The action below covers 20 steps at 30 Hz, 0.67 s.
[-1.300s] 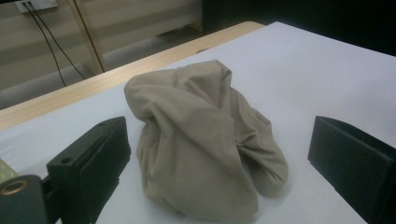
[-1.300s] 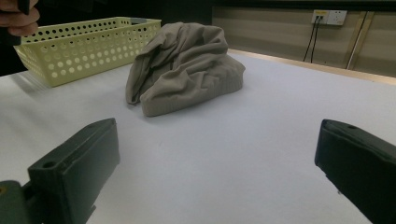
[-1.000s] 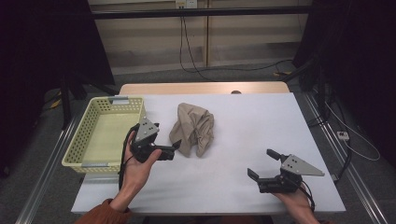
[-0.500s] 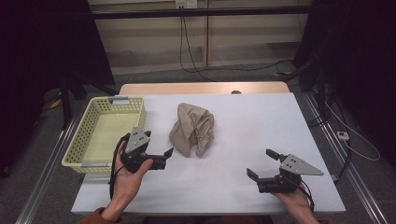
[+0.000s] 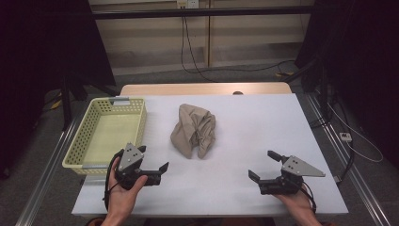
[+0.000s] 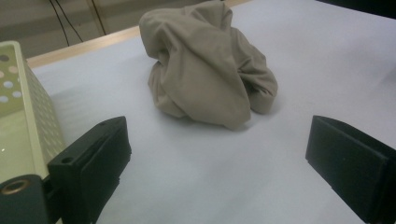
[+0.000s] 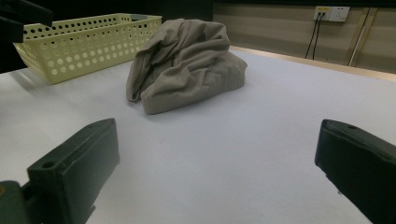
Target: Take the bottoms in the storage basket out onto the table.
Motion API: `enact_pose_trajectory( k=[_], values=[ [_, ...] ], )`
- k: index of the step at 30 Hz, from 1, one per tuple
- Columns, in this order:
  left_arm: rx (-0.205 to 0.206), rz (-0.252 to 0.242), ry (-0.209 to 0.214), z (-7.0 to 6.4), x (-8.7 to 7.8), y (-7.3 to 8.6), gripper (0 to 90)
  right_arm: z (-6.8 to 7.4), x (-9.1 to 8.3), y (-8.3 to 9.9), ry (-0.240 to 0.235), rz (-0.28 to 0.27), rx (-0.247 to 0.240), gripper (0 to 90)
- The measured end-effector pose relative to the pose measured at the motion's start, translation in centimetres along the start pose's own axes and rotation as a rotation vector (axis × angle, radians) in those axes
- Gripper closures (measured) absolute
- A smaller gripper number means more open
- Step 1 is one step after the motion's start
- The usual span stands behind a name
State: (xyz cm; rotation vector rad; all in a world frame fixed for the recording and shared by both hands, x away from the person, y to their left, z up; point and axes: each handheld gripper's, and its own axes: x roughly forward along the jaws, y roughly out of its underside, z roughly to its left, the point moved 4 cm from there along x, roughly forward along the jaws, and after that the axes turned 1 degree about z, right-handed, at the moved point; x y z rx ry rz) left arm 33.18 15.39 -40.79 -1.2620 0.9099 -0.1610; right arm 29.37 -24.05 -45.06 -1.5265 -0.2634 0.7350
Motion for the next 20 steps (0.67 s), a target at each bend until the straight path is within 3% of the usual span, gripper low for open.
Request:
enact_pose_trajectory(
  k=[3,9,14,20],
  values=[
    [0.014,0.009,0.004,-0.2,-0.1,0.6,6.2,0.0,0.0,0.0,0.0,0.001,0.001,0.0],
    [0.018,-0.01,-0.032,0.0,-0.2,1.9,6.4,0.0,0.0,0.0,-0.001,0.0,0.001,0.0],
    [-0.051,-0.038,-0.023,0.5,-0.4,2.3,6.6,0.0,0.1,0.0,-0.007,-0.001,-0.009,0.0],
    [-0.058,-0.025,-0.032,0.7,-0.2,2.5,6.5,-0.1,0.1,0.0,-0.006,0.0,-0.006,0.0]
  ],
)
